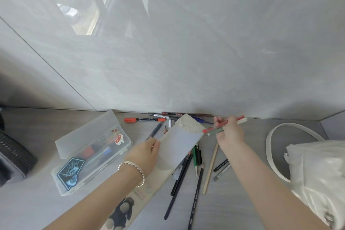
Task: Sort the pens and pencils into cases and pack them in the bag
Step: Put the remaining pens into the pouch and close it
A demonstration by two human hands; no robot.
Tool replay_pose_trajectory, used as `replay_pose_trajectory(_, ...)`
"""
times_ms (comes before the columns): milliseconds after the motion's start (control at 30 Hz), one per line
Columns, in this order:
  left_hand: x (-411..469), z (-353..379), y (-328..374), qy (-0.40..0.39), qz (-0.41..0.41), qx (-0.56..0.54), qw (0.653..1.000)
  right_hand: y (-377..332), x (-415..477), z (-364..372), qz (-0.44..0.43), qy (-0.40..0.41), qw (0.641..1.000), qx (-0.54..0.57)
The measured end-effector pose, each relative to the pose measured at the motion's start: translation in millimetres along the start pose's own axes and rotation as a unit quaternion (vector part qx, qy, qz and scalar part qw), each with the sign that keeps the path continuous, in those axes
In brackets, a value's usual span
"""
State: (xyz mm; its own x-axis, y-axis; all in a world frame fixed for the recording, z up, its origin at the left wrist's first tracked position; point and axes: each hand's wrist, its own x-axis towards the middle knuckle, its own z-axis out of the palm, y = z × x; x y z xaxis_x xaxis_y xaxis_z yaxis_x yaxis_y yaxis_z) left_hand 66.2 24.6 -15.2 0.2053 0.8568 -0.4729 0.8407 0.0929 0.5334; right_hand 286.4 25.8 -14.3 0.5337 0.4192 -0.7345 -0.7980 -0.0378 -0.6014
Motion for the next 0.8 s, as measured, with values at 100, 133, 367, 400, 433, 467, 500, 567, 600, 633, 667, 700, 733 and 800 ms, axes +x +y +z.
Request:
replay_pose_trajectory(100,-3.1,4.9,3.9,-0.007,0.002,0.003,1.0,2.3,-57.3,-2.1,-0.032,-0.125,0.99,0.051)
replay_pose_trajectory(133,-5.2,6.6,5.9,-0.011,0.007,0.004,1.0,5.1,-73.6,-1.8,-0.046,-0.163,0.984,0.049)
replay_pose_trajectory(367,-18.5,5.6,16.8,-0.01,0.048,-0.037,0.998,50.6,-102.9,-15.9,-0.176,-0.243,0.938,-0.171)
replay_pose_trajectory(400,-19.9,4.6,15.7,-0.008,0.05,-0.039,0.998,53.8,-103.6,-18.2,-0.191,-0.237,0.933,-0.19)
replay_pose_trajectory(433,-21.5,3.7,14.0,-0.003,0.051,-0.038,0.998,56.5,-103.7,-20.6,-0.217,-0.228,0.926,-0.209)
replay_pose_trajectory(467,-23.2,2.6,12.0,0.002,0.049,-0.036,0.998,58.6,-103.3,-23.0,-0.26,-0.215,0.91,-0.24)
replay_pose_trajectory(500,-24.3,1.8,10.1,0.007,0.045,-0.038,0.998,60.2,-101.5,-25.3,-0.31,-0.201,0.88,-0.299)
replay_pose_trajectory(567,-26.1,-0.2,6.7,0.013,0.033,-0.043,0.998,63.7,-96.7,-29.3,-0.386,-0.219,0.771,-0.457)
replay_pose_trajectory(600,-26.6,-1.2,4.9,0.013,0.028,-0.04,0.999,65.4,-94.6,-31.5,-0.398,-0.247,0.712,-0.522)
replay_pose_trajectory(633,-26.4,-1.9,3.0,0.012,0.023,-0.036,0.999,65.8,-92.4,-32.9,-0.408,-0.27,0.656,-0.574)
replay_pose_trajectory(667,-26.0,-2.7,1.0,0.01,0.017,-0.033,0.999,63.6,-90.3,-32.4,-0.433,-0.287,0.608,-0.601)
replay_pose_trajectory(700,-25.7,-4.1,-0.9,0.01,0.01,-0.031,0.999,59.4,-86.8,-30.1,-0.469,-0.297,0.575,-0.601)
replay_pose_trajectory(733,-25.0,-5.5,-3.0,0.011,0.002,-0.032,0.999,54.6,-81.1,-26.9,-0.514,-0.301,0.556,-0.58)
replay_pose_trajectory(800,-23.2,-8.4,-7.9,0.021,-0.011,-0.036,0.999,41.9,-66.3,-19.2,-0.554,-0.273,0.57,-0.541)
